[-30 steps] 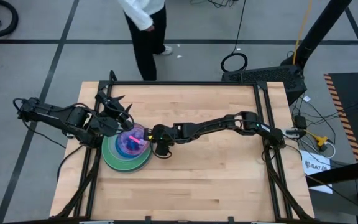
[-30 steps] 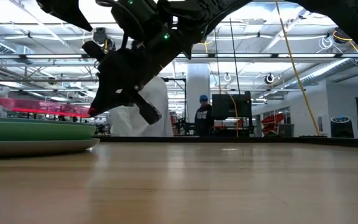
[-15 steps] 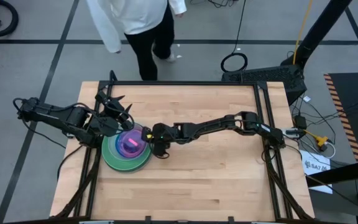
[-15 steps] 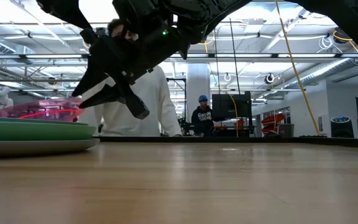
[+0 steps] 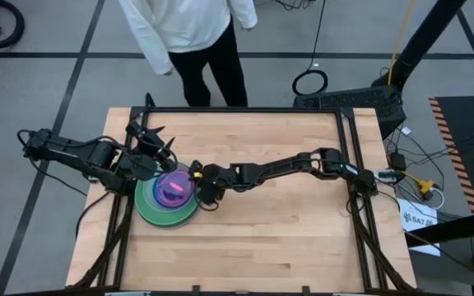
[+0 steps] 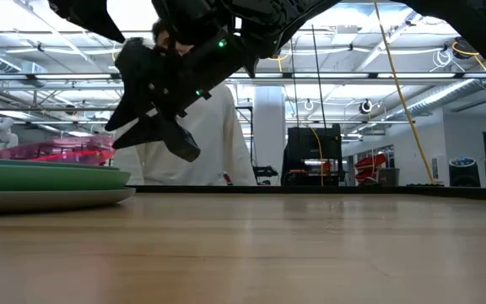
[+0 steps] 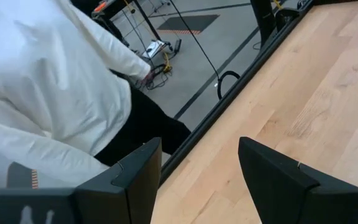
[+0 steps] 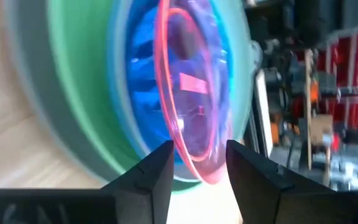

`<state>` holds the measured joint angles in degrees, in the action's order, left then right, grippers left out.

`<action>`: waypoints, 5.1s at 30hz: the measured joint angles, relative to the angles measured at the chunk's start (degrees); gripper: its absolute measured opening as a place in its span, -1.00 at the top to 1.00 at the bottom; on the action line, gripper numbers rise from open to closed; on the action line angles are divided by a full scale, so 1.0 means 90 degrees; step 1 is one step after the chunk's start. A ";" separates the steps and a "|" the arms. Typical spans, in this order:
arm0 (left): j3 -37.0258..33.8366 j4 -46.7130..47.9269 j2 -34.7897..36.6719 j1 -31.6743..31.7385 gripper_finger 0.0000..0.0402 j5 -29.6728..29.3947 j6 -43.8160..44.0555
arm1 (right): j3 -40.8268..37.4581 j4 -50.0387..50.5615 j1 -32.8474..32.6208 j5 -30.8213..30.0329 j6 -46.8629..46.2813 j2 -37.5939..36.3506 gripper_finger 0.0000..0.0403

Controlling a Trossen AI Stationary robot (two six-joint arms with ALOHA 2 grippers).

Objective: Stack plastic plates
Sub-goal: Stack the light pink plate on top of the light blue plate, then return to Home Position

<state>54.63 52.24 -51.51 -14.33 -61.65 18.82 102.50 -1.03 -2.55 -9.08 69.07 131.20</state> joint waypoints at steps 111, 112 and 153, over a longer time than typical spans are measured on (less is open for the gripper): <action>-0.1536 -0.3957 -0.0143 0.2237 0.31 0.8701 -0.3931 | -0.9974 -0.2719 0.0199 -0.0347 -0.6134 -1.0253 0.89; -0.1649 -0.3966 0.0038 0.2299 0.31 0.8701 -0.3852 | -1.0066 -0.2716 0.0223 -0.0348 -0.6170 -1.0379 0.89; -0.4460 -0.3984 0.5636 0.2395 0.31 0.6176 -0.1782 | -1.0654 -0.0038 0.0496 -0.1018 -0.6428 -1.3853 0.89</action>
<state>14.49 16.38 -0.78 7.22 -6.07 2.78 6.61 -1.37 1.91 -18.24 11.22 6.52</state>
